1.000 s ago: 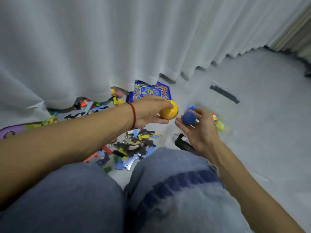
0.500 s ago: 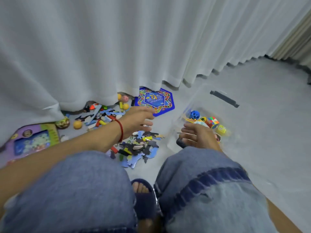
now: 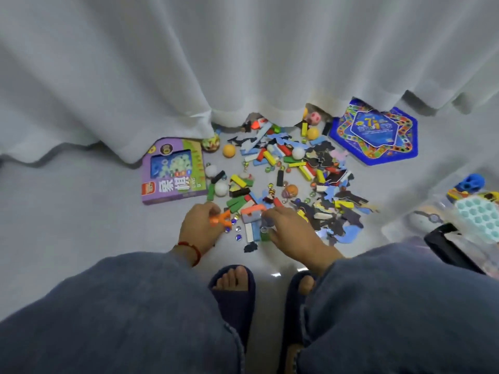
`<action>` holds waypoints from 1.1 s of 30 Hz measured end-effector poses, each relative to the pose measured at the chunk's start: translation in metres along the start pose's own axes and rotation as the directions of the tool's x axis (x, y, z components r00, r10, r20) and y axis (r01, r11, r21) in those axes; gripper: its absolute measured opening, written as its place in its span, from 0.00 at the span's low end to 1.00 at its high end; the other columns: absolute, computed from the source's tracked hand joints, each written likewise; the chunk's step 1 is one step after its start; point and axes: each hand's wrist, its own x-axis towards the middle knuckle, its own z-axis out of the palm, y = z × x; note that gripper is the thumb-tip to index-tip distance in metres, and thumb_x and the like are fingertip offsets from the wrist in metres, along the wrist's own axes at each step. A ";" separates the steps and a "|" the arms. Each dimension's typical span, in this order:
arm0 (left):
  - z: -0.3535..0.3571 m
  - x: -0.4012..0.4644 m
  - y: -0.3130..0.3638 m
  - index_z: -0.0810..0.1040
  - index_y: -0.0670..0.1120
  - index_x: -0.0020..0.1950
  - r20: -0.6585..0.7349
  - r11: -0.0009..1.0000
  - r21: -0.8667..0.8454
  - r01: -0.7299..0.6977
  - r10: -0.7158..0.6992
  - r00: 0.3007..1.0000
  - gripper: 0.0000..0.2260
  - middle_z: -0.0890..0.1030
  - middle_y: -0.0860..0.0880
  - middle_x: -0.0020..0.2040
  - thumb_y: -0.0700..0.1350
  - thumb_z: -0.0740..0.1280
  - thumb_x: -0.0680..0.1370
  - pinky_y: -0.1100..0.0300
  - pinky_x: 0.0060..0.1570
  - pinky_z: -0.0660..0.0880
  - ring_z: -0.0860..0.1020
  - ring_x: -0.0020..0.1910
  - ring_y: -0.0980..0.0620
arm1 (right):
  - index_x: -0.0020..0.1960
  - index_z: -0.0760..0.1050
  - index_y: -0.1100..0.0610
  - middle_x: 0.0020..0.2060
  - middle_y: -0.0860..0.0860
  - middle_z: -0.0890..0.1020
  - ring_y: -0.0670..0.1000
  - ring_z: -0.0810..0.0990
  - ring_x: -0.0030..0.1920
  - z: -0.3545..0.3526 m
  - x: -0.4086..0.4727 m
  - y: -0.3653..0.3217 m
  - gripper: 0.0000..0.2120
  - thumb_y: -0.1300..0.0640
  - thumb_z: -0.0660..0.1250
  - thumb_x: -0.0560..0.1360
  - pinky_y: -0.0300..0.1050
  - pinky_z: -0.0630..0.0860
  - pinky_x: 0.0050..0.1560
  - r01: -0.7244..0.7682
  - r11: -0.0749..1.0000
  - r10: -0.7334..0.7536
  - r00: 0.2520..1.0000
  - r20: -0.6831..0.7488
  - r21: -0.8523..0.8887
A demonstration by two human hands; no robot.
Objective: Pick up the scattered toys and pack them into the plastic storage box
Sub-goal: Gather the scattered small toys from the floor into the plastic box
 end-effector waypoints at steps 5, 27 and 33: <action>0.026 0.012 -0.031 0.72 0.49 0.68 0.043 0.927 0.325 -0.185 0.181 0.982 0.28 0.73 0.44 0.62 0.50 0.73 0.69 0.52 0.62 0.71 0.71 0.62 0.43 | 0.70 0.69 0.55 0.68 0.57 0.72 0.60 0.71 0.67 0.041 0.046 -0.005 0.29 0.64 0.72 0.70 0.57 0.72 0.62 0.232 0.918 -0.227 0.972 0.056 -0.322; 0.035 -0.003 0.056 0.68 0.48 0.57 0.130 0.909 -0.416 0.036 0.020 0.991 0.22 0.78 0.50 0.48 0.48 0.76 0.70 0.59 0.42 0.76 0.78 0.44 0.53 | 0.53 0.78 0.63 0.43 0.57 0.80 0.60 0.80 0.44 -0.016 -0.017 0.065 0.11 0.59 0.62 0.75 0.51 0.79 0.41 -0.128 -0.350 0.661 0.668 0.341 0.928; 0.057 -0.016 0.104 0.70 0.48 0.60 0.408 0.834 -0.517 0.190 0.046 0.912 0.17 0.76 0.42 0.43 0.44 0.70 0.74 0.60 0.29 0.73 0.73 0.33 0.49 | 0.59 0.74 0.48 0.57 0.51 0.79 0.55 0.80 0.55 -0.022 -0.053 0.099 0.23 0.44 0.76 0.68 0.54 0.80 0.51 -0.522 0.563 0.674 0.738 0.009 0.641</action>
